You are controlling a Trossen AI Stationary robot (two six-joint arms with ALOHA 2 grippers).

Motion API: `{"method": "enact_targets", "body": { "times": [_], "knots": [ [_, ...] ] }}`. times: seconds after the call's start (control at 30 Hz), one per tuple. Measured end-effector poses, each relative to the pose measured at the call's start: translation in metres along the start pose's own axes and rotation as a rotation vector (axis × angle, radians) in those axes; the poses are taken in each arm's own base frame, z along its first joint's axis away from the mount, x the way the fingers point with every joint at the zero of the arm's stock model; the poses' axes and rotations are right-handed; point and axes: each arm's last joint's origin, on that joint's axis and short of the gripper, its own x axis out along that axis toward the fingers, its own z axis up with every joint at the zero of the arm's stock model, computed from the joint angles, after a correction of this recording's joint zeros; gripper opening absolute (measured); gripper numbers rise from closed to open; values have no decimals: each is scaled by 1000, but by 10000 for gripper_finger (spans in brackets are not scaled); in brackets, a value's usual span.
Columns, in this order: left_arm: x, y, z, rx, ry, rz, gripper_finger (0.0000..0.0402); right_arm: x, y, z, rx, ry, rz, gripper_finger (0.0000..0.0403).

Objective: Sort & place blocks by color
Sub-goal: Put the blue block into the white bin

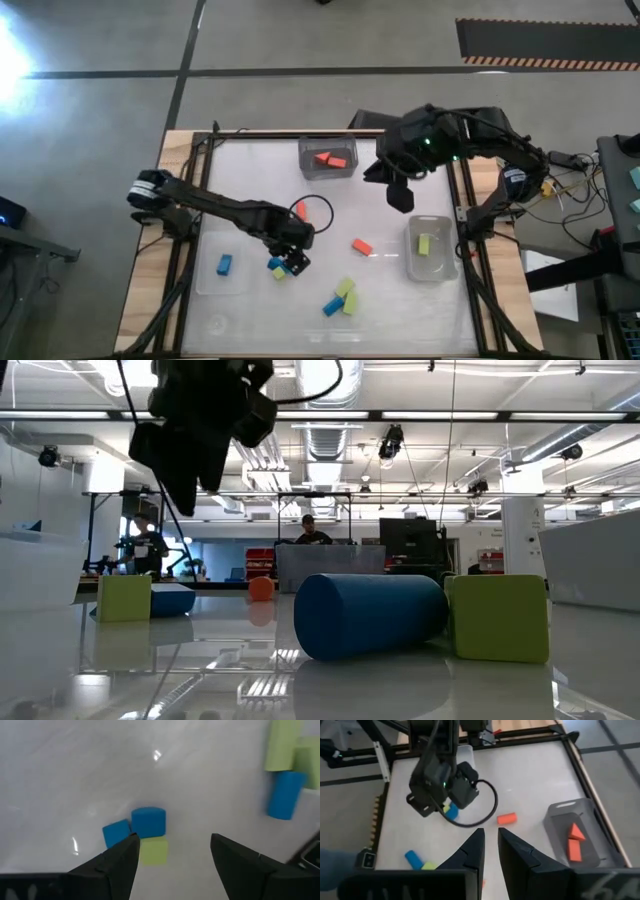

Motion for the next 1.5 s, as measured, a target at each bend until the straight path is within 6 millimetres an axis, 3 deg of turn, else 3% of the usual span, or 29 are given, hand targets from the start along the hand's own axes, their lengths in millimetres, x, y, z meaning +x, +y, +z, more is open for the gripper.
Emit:
{"method": "enact_targets", "body": {
  "times": [0.2, 0.67, 1.5],
  "knots": [
    [20, -1, 1, -1, 35, 54, 228, -6, 9, -2, 7, -13, -6, 43],
    [53, -3, -1, 23, 54, 164, 228, -16, 9, -4, 15, -38, -22, 43],
    [70, -4, -6, 55, 73, 188, 228, -17, 8, -8, 1, -4, -27, 43]
  ]
}}
